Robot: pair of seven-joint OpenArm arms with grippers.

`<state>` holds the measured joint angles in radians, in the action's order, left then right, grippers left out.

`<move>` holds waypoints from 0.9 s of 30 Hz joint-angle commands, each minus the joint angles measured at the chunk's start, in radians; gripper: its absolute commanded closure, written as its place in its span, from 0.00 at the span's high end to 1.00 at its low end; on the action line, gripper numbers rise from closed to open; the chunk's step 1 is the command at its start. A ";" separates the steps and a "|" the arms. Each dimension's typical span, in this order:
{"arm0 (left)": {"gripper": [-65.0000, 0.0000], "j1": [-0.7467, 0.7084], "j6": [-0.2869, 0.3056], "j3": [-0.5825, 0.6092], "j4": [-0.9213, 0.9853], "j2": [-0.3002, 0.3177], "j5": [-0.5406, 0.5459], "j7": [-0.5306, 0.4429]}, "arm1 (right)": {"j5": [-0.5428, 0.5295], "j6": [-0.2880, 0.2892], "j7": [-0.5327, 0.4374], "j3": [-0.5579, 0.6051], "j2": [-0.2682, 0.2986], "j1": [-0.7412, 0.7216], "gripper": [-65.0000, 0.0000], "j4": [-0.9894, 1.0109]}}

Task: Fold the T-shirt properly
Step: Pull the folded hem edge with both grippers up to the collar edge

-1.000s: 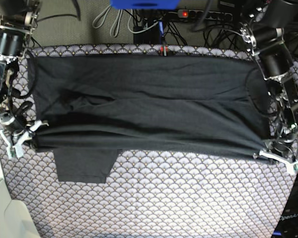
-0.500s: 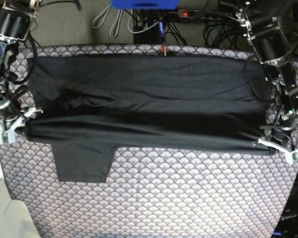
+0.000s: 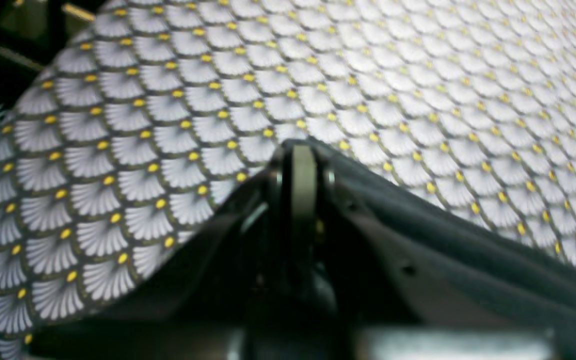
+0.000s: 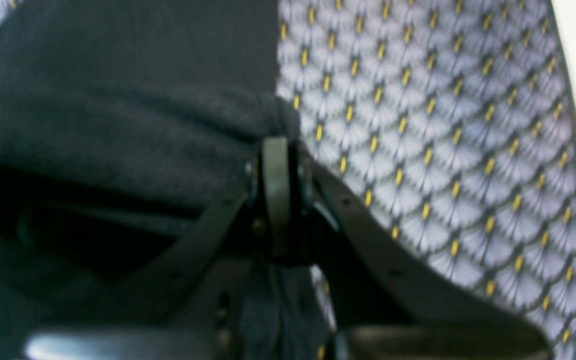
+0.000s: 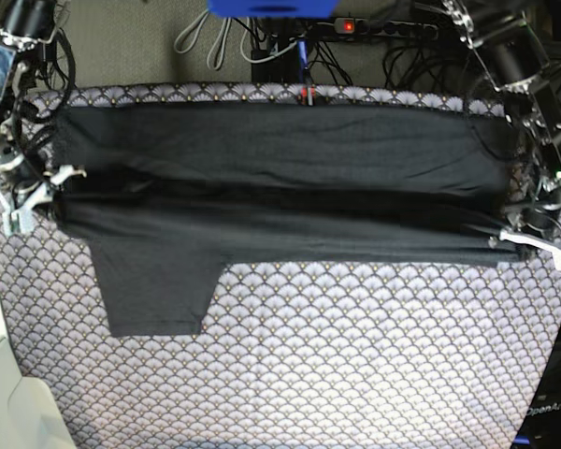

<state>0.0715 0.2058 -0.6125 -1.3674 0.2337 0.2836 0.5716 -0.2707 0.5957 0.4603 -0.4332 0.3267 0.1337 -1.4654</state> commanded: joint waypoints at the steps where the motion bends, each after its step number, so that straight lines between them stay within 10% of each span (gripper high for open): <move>1: 0.01 0.000 -0.003 -0.004 -0.034 0.017 0.009 -0.031 | -0.012 -0.001 -0.025 -0.009 0.018 0.001 0.00 -0.031; 27: 0.01 -0.146 -0.001 -0.024 -0.168 0.016 0.009 0.052 | -0.009 0.102 -0.022 -0.105 -0.011 0.149 0.00 -0.102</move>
<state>-0.0887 0.2062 -0.6262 -1.5078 0.2295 0.2855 0.6544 -0.2695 0.6987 0.4599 -0.5293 0.3012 0.2897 -1.5532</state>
